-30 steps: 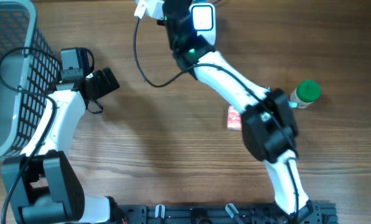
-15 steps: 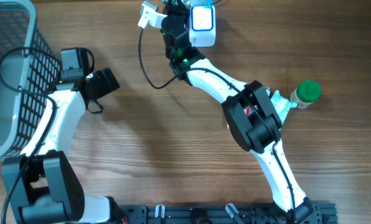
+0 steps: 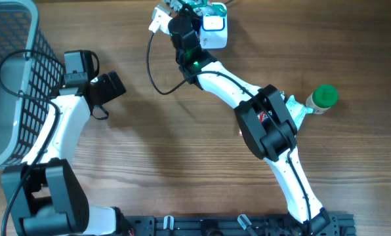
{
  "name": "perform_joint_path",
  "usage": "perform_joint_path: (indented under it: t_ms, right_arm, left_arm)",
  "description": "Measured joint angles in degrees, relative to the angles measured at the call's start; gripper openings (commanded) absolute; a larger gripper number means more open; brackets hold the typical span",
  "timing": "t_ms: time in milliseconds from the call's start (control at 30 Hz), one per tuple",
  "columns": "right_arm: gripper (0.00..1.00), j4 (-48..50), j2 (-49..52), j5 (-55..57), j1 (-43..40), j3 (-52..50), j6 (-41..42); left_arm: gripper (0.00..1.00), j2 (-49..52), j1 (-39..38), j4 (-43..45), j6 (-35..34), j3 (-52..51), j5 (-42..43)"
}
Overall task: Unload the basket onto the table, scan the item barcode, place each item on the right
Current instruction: 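Raise the gloves pack to the white scanner with the right gripper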
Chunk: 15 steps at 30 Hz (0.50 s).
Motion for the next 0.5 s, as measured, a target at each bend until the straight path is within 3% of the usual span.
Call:
perform_joint_path:
  t_ms: [500]
  right_arm:
    - [0.04,-0.94,0.00,0.39,0.00,0.00,5.44]
  left_arm:
    - [1.00,0.00,0.00,0.00,0.00,0.02,0.00]
